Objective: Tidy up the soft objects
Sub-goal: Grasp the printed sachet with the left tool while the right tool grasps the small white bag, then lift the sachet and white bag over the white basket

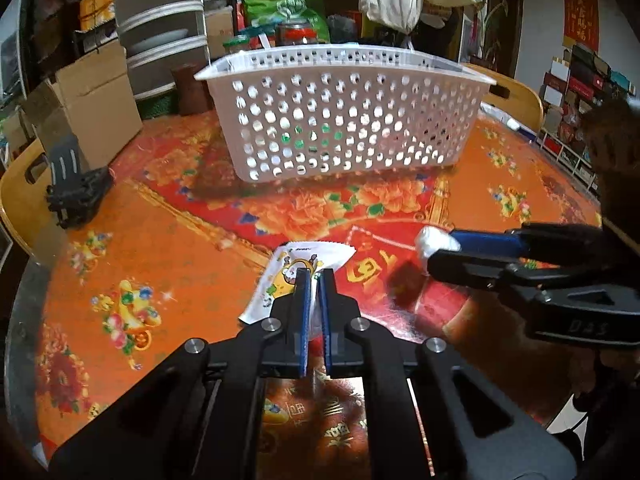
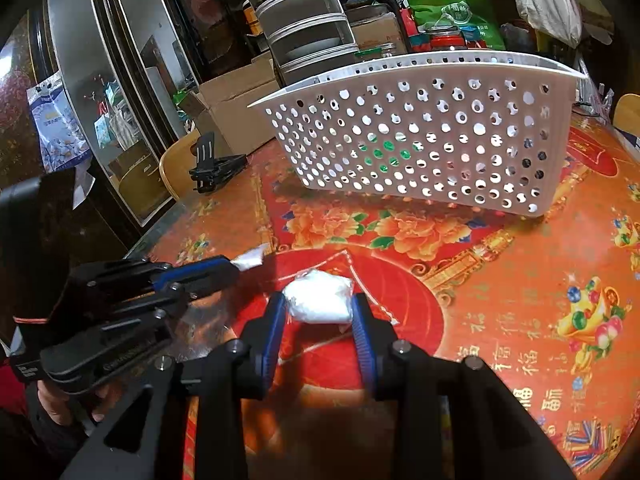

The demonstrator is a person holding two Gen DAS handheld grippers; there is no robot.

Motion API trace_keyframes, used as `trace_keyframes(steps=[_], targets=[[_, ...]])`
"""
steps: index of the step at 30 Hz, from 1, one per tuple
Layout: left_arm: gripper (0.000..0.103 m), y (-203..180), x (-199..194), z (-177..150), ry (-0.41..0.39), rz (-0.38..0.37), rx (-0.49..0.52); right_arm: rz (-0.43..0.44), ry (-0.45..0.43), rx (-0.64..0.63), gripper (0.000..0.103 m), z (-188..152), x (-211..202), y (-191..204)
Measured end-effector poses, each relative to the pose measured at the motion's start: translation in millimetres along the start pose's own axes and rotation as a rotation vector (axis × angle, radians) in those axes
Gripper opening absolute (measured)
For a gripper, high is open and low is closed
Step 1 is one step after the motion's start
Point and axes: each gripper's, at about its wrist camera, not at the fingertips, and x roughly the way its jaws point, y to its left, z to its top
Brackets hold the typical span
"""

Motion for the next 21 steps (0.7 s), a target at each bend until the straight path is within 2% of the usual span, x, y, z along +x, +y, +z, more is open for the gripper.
trace_keyframes(steps=[8, 15, 21], targets=[[0.003, 1.7, -29.9, 6.8, -0.079, -0.008, -0.024, -0.003, -0.005, 0.002, 0.032, -0.7, -1.5, 0.1], [0.003, -0.3, -43.6, 12.4, -0.107, -0.031, -0.038, -0.022, -0.024, 0.0, 0.032, -1.7, -6.0, 0.1], [0.003, -0.5, -52.6, 16.5, -0.136, -0.053, -0.058, -0.057, -0.08, -0.01, 0.032, 4.7, -32.7, -3.8]])
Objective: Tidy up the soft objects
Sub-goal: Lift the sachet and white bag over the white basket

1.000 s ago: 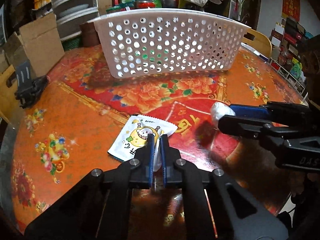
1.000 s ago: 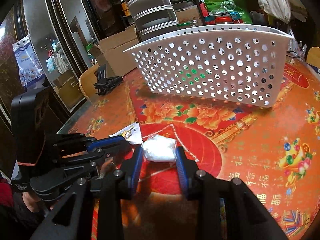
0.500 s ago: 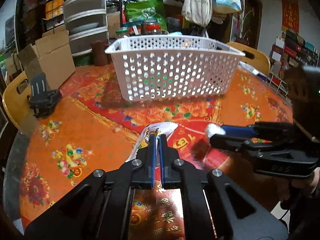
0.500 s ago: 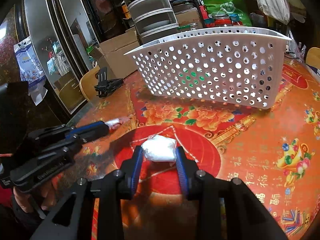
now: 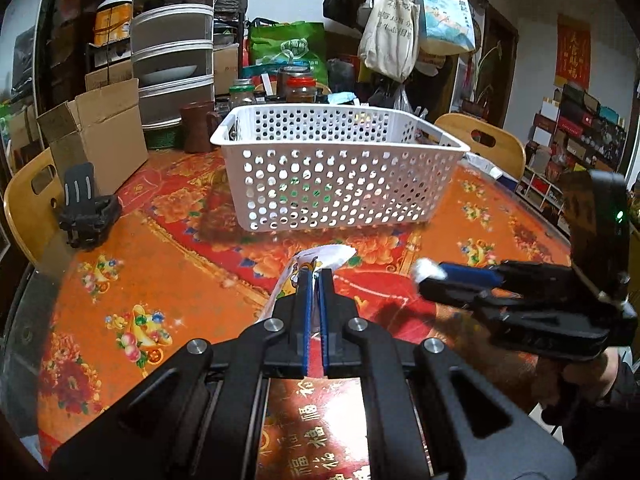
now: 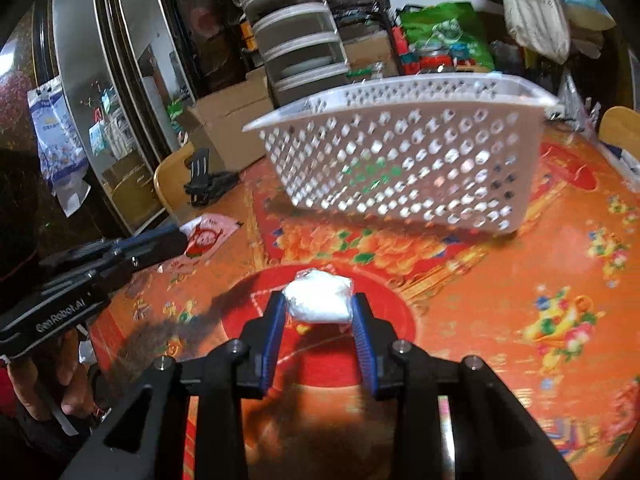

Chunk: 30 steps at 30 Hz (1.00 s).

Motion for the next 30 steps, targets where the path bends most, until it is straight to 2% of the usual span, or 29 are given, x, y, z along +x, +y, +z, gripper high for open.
trace_keyframes(steps=[9, 11, 17, 30], targets=[[0.003, -7.5, -12.0, 25.5, -0.049, -0.045, -0.015, -0.06, -0.051, -0.055, 0.032, 37.3, -45.7, -7.2], [0.003, -6.2, -14.1, 37.3, -0.061, -0.06, -0.025, -0.058, -0.066, -0.066, 0.032, 53.2, -58.4, -8.1], [0.003, -6.1, -19.7, 77.0, -0.098, -0.087, -0.035, -0.125, -0.112, -0.121, 0.032, 92.7, -85.4, -6.5], [0.003, -17.1, -23.4, 165.8, -0.132, -0.131, -0.008, -0.202, -0.087, -0.192, 0.032, 158.0, -86.6, -3.1]])
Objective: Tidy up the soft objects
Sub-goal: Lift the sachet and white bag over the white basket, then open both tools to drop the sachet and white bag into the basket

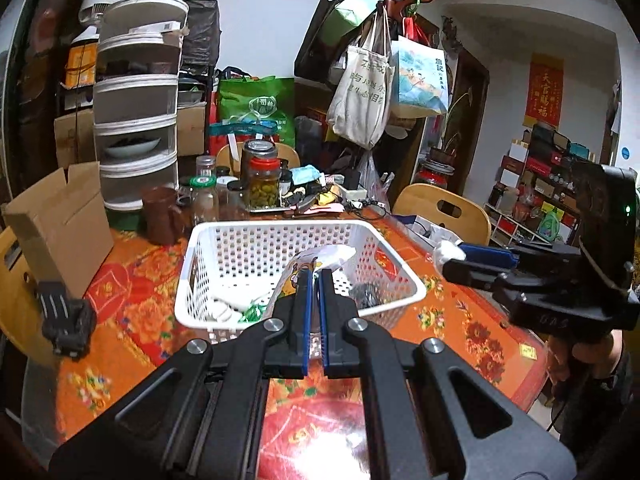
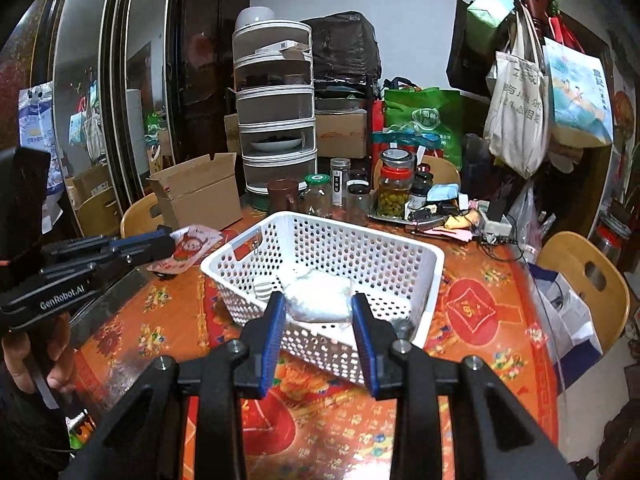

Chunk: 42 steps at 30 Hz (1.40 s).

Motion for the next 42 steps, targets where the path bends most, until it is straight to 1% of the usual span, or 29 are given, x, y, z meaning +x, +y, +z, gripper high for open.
trace_keyframes(steps=[5, 10, 12, 15, 19, 21, 23, 29, 35, 37, 38, 39, 40, 41, 42], targets=[[0.003, -2.3, 21.7, 21.1, 0.034, -0.02, -0.003, -0.016, 0.037, -0.008, 0.032, 17.4, 22.4, -5.0], [0.003, 6.3, 61.4, 38.5, 0.093, -0.015, -0.042, -0.03, 0.094, 0.028, 0.032, 32.9, 62.4, -20.5], [0.003, 11.4, 85.0, 43.2, 0.139, -0.004, -0.053, -0.017, 0.128, 0.051, 0.033, 35.5, 83.3, -27.2], [0.003, 18.5, 123.3, 44.2, 0.21, 0.026, -0.063, -0.047, 0.194, 0.052, 0.033, 35.7, 118.5, -32.5], [0.003, 29.7, 176.6, 35.7, 0.309, 0.068, -0.089, -0.072, 0.313, 0.065, 0.033, 28.0, 169.0, -40.8], [0.003, 36.8, 198.6, 28.3, 0.363, 0.059, -0.111, -0.072, 0.362, 0.077, 0.033, 20.5, 189.1, -44.3], [0.003, 44.1, 220.4, 19.4, 0.423, 0.033, -0.148, -0.073, 0.397, 0.085, 0.033, 13.1, 204.0, -47.3], [0.003, 57.3, 241.1, 9.1, 0.433, 0.062, -0.174, -0.061, 0.436, 0.091, 0.033, 7.7, 220.1, -52.6], [0.003, 63.7, 242.7, 5.3, 0.428, 0.08, -0.181, -0.048, 0.417, 0.104, 0.034, 6.8, 223.5, -54.7], [0.003, 65.0, 242.4, 4.8, 0.425, 0.089, -0.179, -0.045, 0.409, 0.102, 0.038, 7.0, 222.3, -54.7], [0.004, 65.3, 241.5, 4.9, 0.422, 0.092, -0.179, -0.042, 0.401, 0.102, 0.045, 7.5, 220.7, -54.8], [0.004, 65.7, 240.9, 4.9, 0.419, 0.093, -0.178, -0.044, 0.388, 0.103, 0.06, 7.9, 218.4, -54.9], [0.009, 65.8, 240.1, 4.8, 0.415, 0.089, -0.178, -0.05, 0.368, 0.107, 0.069, 8.7, 214.6, -55.1], [0.019, 66.0, 238.5, 4.9, 0.409, 0.08, -0.182, -0.051, 0.352, 0.11, 0.083, 9.8, 210.9, -55.2], [0.027, 66.1, 236.1, 5.2, 0.4, 0.075, -0.189, -0.056, 0.334, 0.106, 0.092, 11.1, 206.4, -54.6]])
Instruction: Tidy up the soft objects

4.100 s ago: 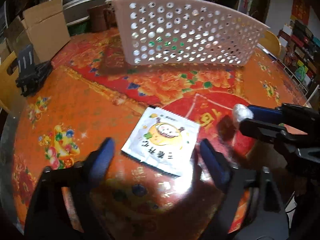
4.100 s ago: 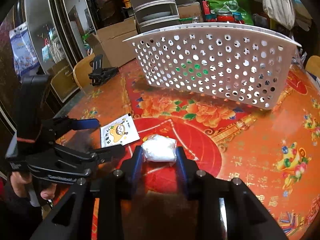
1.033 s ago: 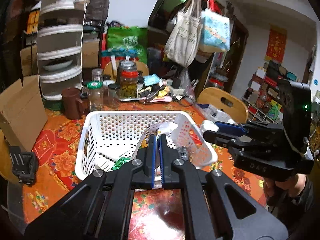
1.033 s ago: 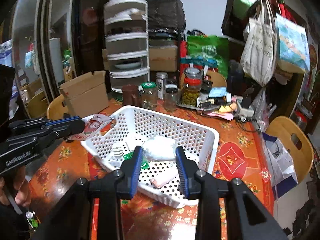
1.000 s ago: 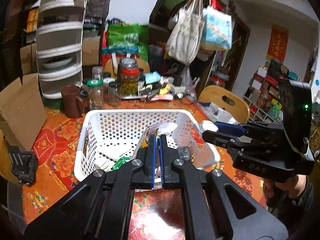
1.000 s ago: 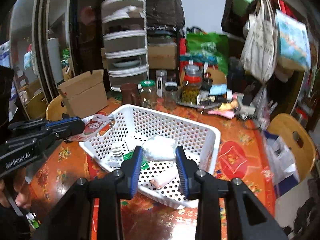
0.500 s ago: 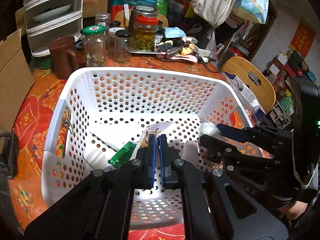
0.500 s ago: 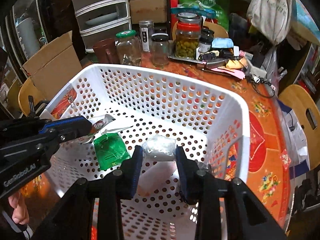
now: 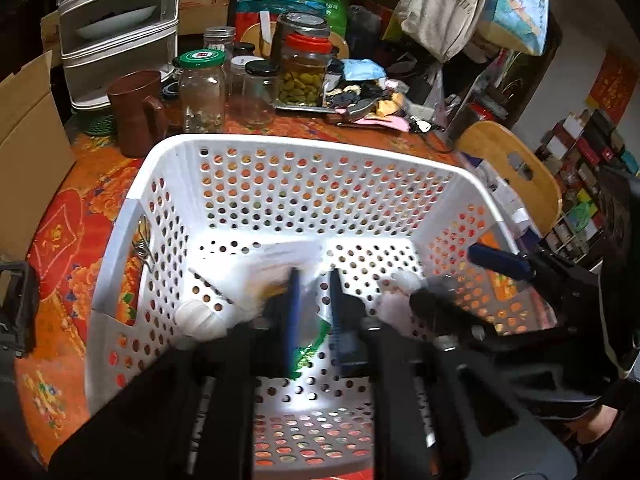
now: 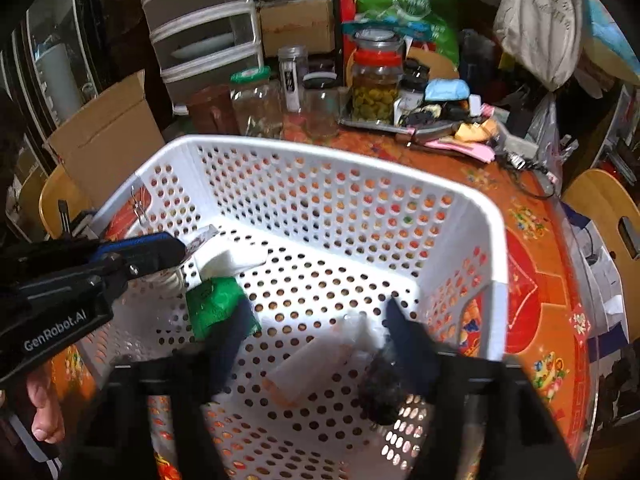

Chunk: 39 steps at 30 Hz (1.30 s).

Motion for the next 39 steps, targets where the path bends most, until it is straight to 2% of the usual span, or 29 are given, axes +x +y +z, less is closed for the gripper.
trace_keyframes(steps=[2, 4, 6, 10, 14, 18, 20, 23, 28, 31, 33, 36, 39], targets=[[0.074, -0.2, -7.0, -1.7, -0.032, 0.008, -0.007, -0.028, -0.039, -0.015, 0.101, -1.0, -9.2, 1.2], [0.085, -2.3, -18.2, -3.7, -0.082, 0.018, 0.002, -0.029, -0.069, -0.015, 0.102, -3.3, -18.8, 0.1], [0.086, -4.5, -29.9, -6.1, -0.113, 0.019, 0.014, -0.02, -0.087, -0.004, 0.103, -6.0, -28.3, -3.4], [0.103, -8.6, -58.7, -12.5, -0.175, 0.007, 0.034, -0.026, -0.119, 0.004, 0.103, -15.0, -47.8, -9.3], [0.103, -14.0, -93.2, -28.6, -0.25, 0.042, 0.071, -0.031, -0.161, 0.011, 0.103, -31.9, -68.6, -12.3], [0.103, -15.5, -115.3, -58.4, -0.289, 0.106, 0.098, -0.105, -0.225, 0.009, 0.103, -61.1, -93.8, -9.6], [0.103, -13.5, -124.0, -80.4, -0.282, 0.122, 0.113, -0.122, -0.26, 0.03, 0.103, -86.3, -111.2, -8.2], [0.103, -8.1, -136.1, -122.5, -0.253, 0.139, 0.127, -0.081, -0.298, 0.08, 0.103, -133.4, -138.8, -7.4], [0.103, -6.8, -173.4, -197.4, -0.29, 0.202, 0.133, -0.082, -0.365, 0.091, 0.103, -217.6, -191.6, 15.3], [0.103, -16.7, -201.7, -232.1, -0.304, 0.237, 0.132, -0.022, -0.373, 0.08, 0.103, -248.9, -218.4, 31.4], [0.103, -26.9, -225.2, -252.5, -0.325, 0.217, 0.134, 0.013, -0.383, 0.07, 0.103, -260.3, -234.9, 41.5], [0.103, -45.0, -259.0, -274.3, -0.35, 0.151, 0.142, -0.007, -0.441, 0.051, 0.103, -270.9, -270.7, 61.4], [0.103, -59.8, -288.6, -285.7, -0.38, 0.15, 0.133, -0.024, -0.518, 0.009, 0.103, -276.2, -304.6, 80.9]])
